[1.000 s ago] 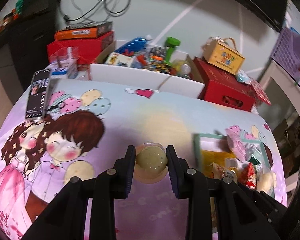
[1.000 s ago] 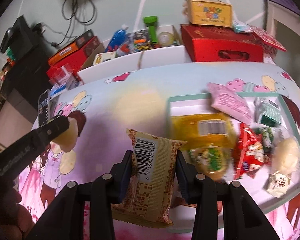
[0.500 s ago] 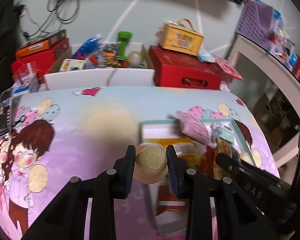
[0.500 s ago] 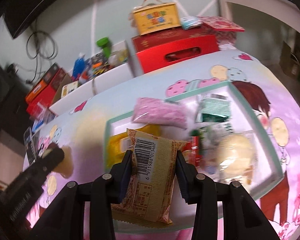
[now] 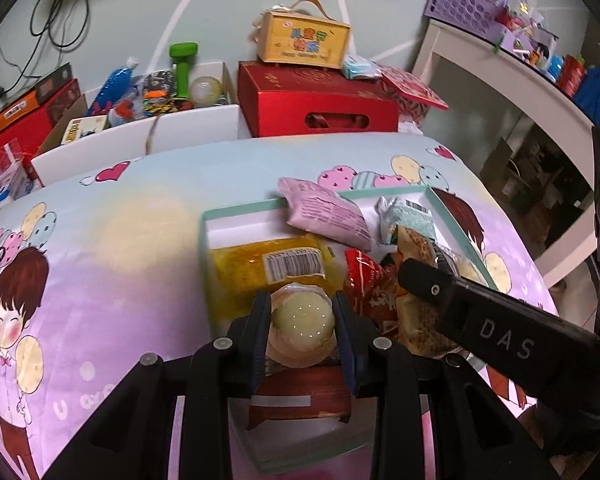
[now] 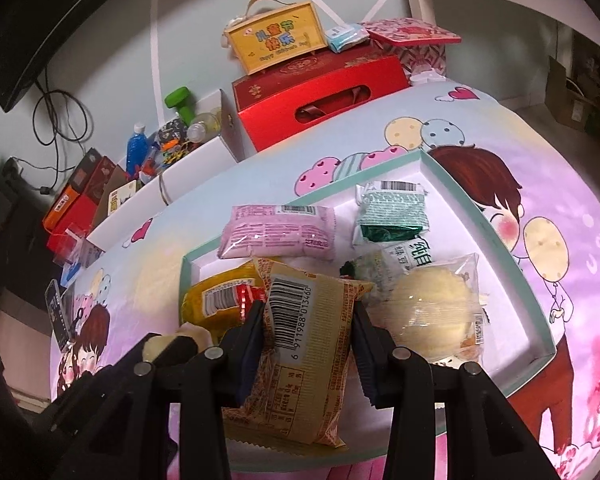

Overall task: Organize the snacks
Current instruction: 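Lower the pudding cup and bread pack into the tray with both tools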

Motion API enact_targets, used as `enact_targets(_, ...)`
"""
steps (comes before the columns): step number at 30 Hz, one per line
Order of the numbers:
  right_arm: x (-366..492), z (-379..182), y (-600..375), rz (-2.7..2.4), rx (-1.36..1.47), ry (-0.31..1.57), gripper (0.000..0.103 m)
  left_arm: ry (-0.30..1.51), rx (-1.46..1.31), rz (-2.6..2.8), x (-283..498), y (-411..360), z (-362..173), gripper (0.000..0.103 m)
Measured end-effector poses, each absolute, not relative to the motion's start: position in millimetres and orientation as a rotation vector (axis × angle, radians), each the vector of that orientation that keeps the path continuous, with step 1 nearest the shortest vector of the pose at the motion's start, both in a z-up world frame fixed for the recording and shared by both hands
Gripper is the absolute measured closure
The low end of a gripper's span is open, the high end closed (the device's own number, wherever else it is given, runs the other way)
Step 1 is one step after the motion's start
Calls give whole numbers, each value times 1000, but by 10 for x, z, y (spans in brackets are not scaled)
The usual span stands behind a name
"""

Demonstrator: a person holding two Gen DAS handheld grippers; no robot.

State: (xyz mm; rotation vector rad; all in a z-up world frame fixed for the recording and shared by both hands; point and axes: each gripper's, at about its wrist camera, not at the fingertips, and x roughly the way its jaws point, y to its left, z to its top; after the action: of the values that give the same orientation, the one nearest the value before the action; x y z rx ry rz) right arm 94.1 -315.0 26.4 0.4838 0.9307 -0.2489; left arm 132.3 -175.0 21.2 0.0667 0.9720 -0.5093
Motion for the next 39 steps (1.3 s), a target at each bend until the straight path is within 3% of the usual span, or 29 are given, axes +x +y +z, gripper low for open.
enact_targets(34, 965, 104, -3332, -282, 534, 964, 56, 1032, 121, -557, 1351, -1963, -2, 69)
enact_targets(39, 963, 98, -3335, -285, 534, 972, 57, 1020, 118, -569, 1341, -1946, 60, 60)
